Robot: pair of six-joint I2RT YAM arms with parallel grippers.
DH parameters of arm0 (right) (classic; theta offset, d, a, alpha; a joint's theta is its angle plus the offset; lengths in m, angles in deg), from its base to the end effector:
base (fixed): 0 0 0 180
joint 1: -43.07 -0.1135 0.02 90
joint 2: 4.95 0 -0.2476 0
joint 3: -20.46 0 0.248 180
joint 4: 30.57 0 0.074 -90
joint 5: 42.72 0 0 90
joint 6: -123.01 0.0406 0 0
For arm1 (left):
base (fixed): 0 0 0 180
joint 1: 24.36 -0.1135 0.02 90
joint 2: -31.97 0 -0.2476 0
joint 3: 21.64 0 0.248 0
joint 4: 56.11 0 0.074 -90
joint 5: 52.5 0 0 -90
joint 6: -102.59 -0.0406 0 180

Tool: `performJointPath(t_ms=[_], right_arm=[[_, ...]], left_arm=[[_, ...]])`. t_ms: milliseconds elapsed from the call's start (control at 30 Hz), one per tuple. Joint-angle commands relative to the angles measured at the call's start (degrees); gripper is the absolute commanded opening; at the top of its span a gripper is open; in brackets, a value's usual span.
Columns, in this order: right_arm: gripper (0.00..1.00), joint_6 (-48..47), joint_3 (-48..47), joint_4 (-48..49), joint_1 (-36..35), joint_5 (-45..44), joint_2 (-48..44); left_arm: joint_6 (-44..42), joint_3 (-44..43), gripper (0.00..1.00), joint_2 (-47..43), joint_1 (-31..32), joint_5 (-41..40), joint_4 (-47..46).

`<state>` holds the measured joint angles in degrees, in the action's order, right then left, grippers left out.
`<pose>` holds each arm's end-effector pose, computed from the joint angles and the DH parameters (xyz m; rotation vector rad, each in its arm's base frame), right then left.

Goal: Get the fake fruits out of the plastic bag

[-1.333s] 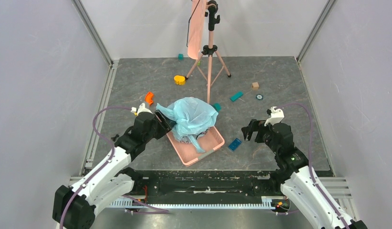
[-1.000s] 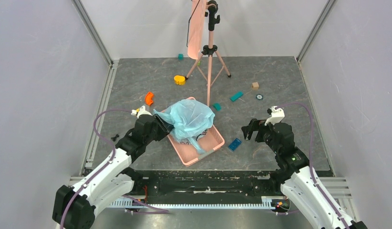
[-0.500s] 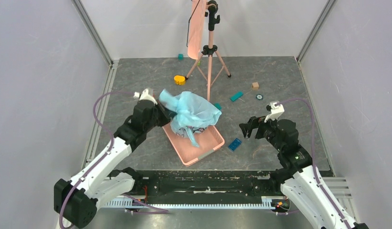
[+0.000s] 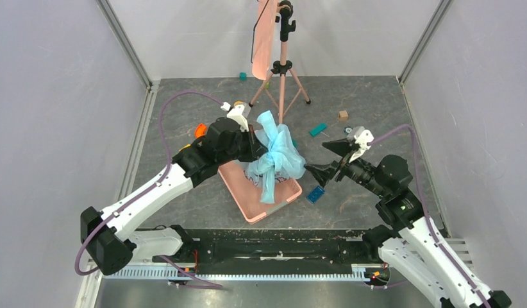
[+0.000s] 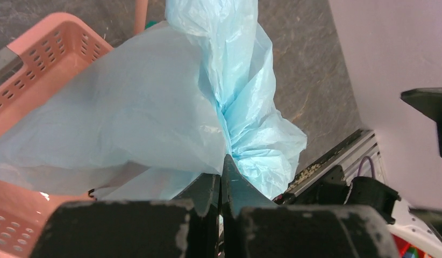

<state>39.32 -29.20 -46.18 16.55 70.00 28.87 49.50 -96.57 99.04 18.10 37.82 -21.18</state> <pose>0.1400 0.0874 0.3195 -0.5933 1.5056 0.7558 0.2000 -0.1833 0.3233 0.1081 2.1549 -0.8478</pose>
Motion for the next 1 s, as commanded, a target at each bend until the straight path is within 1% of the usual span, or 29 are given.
performJointPath(t_ms=[0,100,233,433,500,667,700,733,767,800,867,900,967], right_arm=[[0.98,-5.8,-3.8,3.2,-6.7,1.5,3.6],[0.98,-10.7,-5.9,0.3,-13.9,-6.4,8.4],[0.97,-12.8,-7.6,0.5,-19.1,-12.5,14.5],[0.98,-15.2,-9.3,0.7,-20.8,-22.3,20.1],[0.98,-16.2,-9.3,0.6,-20.8,-23.8,21.5],[0.98,-16.6,-9.6,1.2,-20.9,-22.9,25.1],[0.95,-16.6,-9.9,1.2,-20.9,-23.4,25.7],[0.83,-16.5,-10.0,1.2,-20.9,-24.2,26.0],[0.67,-16.3,-10.1,1.2,-20.9,-25.4,26.0],[0.5,-15.5,-10.2,1.2,-20.8,-26.5,26.1],[0.11,-13.8,-10.5,1.2,-20.6,-28.9,25.9],[0.01,-12.3,-10.3,1.2,-20.1,-30.5,25.6],[0.0,-9.0,-9.3,1.2,-17.7,-32.6,24.4]], left_arm=[[-3.3,-2.3,0.02,1.0,1.5,-0.1,0.3],[-3.4,-2.6,0.02,1.0,2.1,-1.6,0.3],[-3.5,-2.6,0.02,1.0,2.4,-1.9,0.3],[-3.8,-1.9,0.02,0.8,2.6,-1.3,0.1],[-3.8,-1.5,0.02,0.6,2.6,-1.0,-0.3],[-3.8,-0.9,0.02,0.5,2.6,-0.6,-1.3],[-3.9,-0.8,0.02,0.5,2.6,-0.6,-1.3],[-4.0,-0.7,0.02,0.3,2.6,-0.6,-1.3],[-4.2,-0.5,0.02,0.2,2.6,-0.6,-1.3],[-4.3,-0.3,0.02,-0.2,2.6,-0.6,-1.3],[-5.0,0.2,0.02,-1.1,2.6,-2.1,-1.0],[-5.4,0.4,0.02,-1.8,2.4,-3.5,-0.4],[-5.6,1.2,0.02,-3.5,1.5,-6.6,0.9]])
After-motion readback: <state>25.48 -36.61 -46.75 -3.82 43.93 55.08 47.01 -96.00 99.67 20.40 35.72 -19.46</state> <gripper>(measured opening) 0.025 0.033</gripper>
